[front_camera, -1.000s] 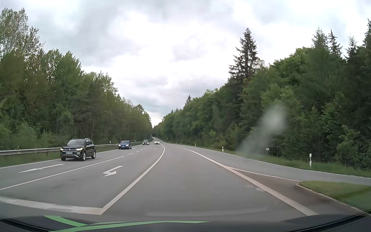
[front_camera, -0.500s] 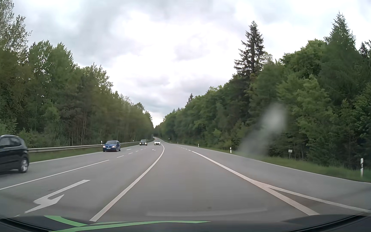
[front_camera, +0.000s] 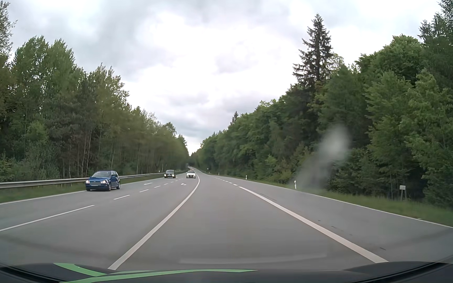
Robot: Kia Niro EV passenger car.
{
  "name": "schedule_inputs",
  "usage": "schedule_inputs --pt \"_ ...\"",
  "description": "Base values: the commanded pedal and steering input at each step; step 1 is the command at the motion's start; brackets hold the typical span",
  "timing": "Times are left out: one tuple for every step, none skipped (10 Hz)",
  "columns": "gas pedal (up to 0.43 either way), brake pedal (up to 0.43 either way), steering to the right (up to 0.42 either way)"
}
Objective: Follow the waypoints while adhering to traffic rules and regulations
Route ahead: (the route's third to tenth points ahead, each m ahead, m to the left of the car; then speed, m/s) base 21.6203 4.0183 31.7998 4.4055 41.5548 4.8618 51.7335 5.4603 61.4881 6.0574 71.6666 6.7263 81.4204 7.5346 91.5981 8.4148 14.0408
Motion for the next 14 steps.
schedule_inputs --pt "0.539 0.0 -0.008" --pt "0.539 0.0 -0.008" --pt "0.539 0.0 -0.008" --pt "0.539 0.0 -0.008" --pt "0.539 0.0 -0.008" --pt "0.531 0.0 -0.008" --pt "0.531 0.0 -0.009" --pt "0.531 0.0 -0.01" --pt "0.531 0.0 -0.011" --pt "0.52 0.0 -0.011" --pt "0.52 0.0 -0.011" --pt "0.512 0.0 -0.011" --pt "0.5 0.0 -0.011" --pt "0.5 0.0 -0.011"
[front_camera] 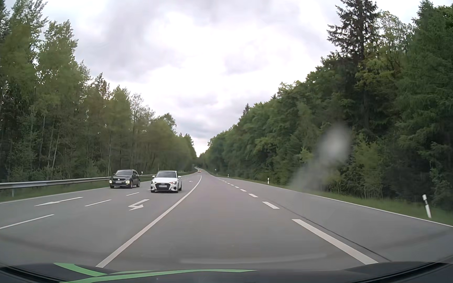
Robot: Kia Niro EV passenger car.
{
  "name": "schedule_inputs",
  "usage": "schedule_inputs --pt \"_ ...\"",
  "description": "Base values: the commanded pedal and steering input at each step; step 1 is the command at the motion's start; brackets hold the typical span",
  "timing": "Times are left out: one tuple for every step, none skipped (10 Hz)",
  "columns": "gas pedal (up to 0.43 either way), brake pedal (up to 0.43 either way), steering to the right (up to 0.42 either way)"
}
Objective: Follow the waypoints while adhering to traffic rules and regulations
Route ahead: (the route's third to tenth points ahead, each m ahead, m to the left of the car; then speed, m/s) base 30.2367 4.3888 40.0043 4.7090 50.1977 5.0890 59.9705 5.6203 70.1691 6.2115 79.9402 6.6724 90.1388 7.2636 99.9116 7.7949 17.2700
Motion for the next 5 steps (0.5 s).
schedule_inputs --pt "0.488 0.0 -0.011" --pt "0.488 0.0 -0.011" --pt "0.48 0.0 -0.01" --pt "0.449 0.0 -0.01" --pt "0.398 0.0 -0.009"
